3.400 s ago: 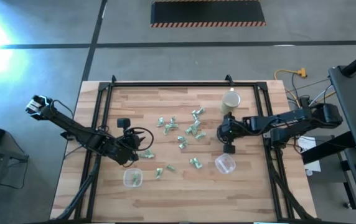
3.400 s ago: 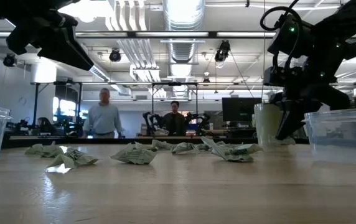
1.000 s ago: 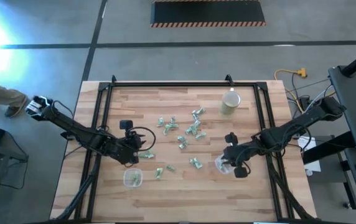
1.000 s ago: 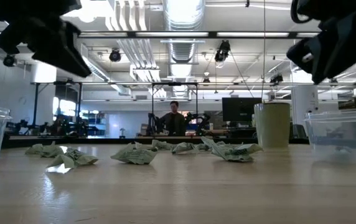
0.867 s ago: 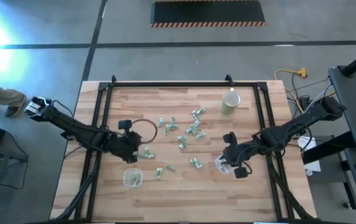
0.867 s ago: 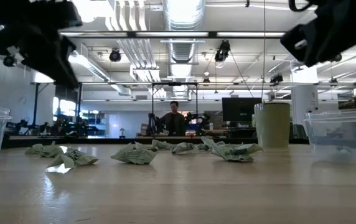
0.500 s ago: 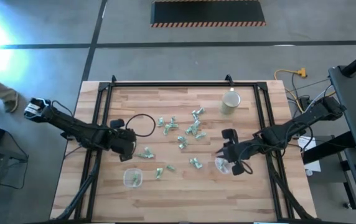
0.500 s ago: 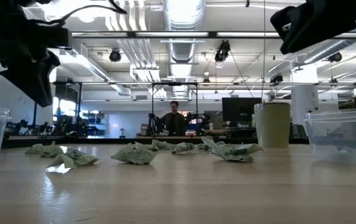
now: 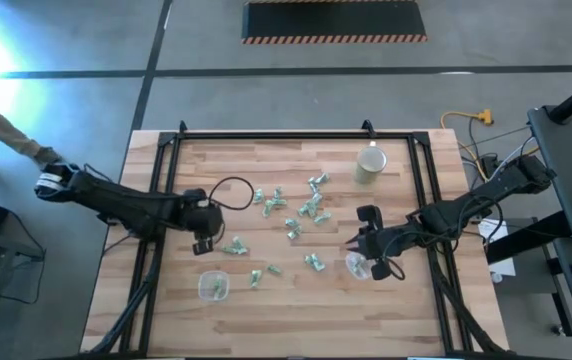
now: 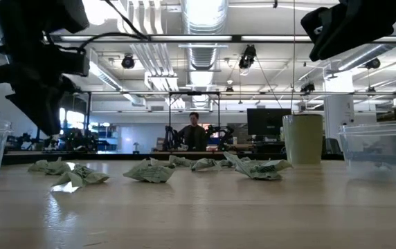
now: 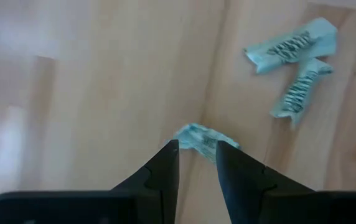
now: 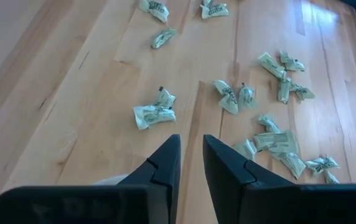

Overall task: Pick and place Stevia / Truvia into bins
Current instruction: Put the stevia packet into the left transparent container

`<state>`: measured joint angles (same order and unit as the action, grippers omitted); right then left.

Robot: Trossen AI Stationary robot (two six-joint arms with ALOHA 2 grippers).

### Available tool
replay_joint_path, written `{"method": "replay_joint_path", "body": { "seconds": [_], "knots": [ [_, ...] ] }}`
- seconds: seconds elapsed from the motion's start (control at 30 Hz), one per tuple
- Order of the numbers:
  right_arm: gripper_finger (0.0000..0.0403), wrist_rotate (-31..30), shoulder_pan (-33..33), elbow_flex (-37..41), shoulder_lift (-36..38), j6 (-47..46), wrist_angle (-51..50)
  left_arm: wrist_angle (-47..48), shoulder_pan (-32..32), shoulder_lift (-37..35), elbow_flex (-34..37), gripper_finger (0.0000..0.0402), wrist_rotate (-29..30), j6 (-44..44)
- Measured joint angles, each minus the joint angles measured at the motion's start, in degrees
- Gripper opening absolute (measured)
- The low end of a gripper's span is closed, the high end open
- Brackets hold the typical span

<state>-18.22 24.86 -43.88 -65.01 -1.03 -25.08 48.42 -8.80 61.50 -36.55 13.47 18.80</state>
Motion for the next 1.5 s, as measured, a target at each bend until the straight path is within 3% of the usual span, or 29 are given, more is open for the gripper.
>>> {"method": "replay_joint_path", "body": {
  "seconds": [0.23,0.9,1.27,1.5],
  "knots": [
    [0.0063,0.0,0.0,0.0,0.0,0.0,0.1,-1.0,3.2,1.5,0.2,0.0089,-3.6,-2.3],
    [0.0054,0.1,0.0,0.1,0.0,-0.5,0.2,-1.4,3.2,15.1,0.0,0.0089,-1.1,-1.2],
    [0.0054,0.1,0.0,0.1,0.0,-0.5,0.4,-2.2,3.2,14.7,-3.4,0.0089,-1.0,-3.8],
    [0.0054,0.2,0.0,0.1,0.0,-0.8,0.3,-9.5,3.2,14.6,-3.7,0.0089,-2.2,-9.5]
  ]
}}
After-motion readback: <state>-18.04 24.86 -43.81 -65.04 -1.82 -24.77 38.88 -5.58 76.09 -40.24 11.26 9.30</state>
